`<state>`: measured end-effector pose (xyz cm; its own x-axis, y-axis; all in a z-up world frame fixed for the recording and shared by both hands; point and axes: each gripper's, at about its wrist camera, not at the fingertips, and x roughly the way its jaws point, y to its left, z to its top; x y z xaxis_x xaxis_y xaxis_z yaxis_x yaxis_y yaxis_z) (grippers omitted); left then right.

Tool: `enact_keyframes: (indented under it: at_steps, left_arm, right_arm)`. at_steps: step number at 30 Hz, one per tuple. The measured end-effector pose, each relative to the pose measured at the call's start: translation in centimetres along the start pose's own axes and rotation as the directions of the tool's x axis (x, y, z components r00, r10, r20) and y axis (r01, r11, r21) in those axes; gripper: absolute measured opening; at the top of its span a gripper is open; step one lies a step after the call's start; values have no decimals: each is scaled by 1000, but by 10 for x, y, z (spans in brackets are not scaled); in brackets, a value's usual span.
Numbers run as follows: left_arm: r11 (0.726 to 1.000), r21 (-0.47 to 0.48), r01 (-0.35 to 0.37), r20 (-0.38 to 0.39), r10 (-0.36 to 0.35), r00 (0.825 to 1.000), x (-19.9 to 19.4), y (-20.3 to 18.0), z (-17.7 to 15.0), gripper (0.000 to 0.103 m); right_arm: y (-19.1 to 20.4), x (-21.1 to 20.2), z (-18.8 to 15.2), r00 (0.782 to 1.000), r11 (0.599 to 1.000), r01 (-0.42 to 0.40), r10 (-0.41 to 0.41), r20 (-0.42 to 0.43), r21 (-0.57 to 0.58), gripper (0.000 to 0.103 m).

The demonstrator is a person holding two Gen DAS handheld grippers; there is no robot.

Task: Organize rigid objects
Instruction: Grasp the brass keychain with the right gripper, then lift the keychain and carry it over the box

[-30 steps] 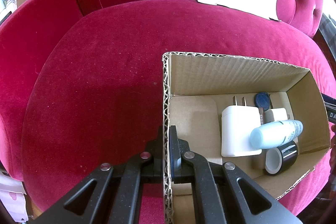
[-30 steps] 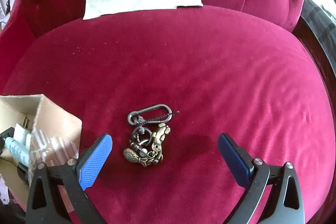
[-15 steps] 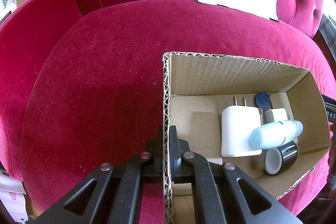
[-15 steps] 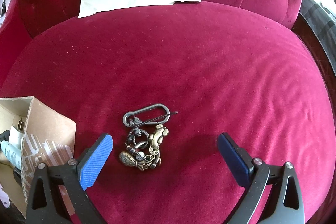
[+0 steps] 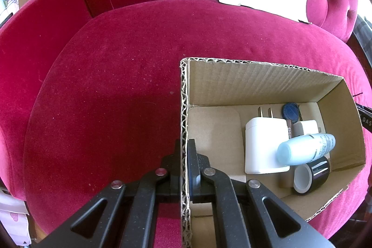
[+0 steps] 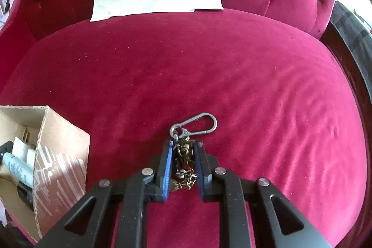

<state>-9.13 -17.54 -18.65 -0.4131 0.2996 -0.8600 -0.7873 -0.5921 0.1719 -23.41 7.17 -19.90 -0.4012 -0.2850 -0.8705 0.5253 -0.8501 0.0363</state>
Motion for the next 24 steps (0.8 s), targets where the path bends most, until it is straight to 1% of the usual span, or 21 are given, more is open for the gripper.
enact_keyframes:
  at_steps: [2,6,10,24]
  left_arm:
    - [1000,2,1,0,-1,1000,1,-1,-1,3]
    - [1000,7,1,2,-1,1000,1,-1,-1,3]
    - [1000,9,0,3,0,1000,2,-3,-1,3]
    - [1000,19,4,5,-4,1000,3,-2,0,3]
  right_arm:
    - [-4,0,0,1000,1000,-11,11,-1,16,17]
    - [-4,-5,-1,1000,1000,-5,4,4,20,17]
    - [-1,-11,1,1000,1000,-1,1,13,2,17]
    - [1,-43,8,998,1000,-14,14,56,0,17]
